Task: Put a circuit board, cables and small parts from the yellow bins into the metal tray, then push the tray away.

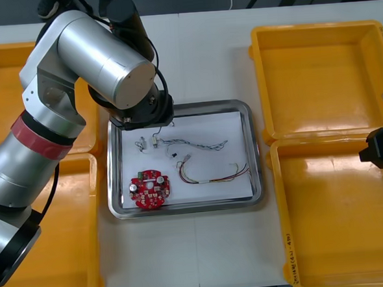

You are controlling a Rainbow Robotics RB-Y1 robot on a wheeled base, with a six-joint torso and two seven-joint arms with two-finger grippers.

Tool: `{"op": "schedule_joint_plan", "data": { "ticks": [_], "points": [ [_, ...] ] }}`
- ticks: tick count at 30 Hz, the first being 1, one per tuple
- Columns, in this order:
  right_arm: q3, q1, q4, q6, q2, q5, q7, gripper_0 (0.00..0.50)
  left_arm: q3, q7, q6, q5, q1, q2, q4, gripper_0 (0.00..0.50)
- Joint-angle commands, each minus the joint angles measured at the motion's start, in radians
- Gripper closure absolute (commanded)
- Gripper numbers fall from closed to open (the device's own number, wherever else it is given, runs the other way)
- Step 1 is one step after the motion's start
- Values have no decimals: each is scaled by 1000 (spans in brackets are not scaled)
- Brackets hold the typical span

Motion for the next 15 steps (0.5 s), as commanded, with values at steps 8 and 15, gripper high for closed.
{"op": "schedule_joint_plan", "data": {
  "ticks": [8, 15],
  "points": [
    [-28, 10, -5, 4, 6, -7, 15, 0, 154, 53, 129, 32, 6, 117, -167, 0],
    [-28, 10, -5, 4, 6, -7, 15, 0, 204, 47, 157, 69, 6, 183, -211, 0]
  ]
}}
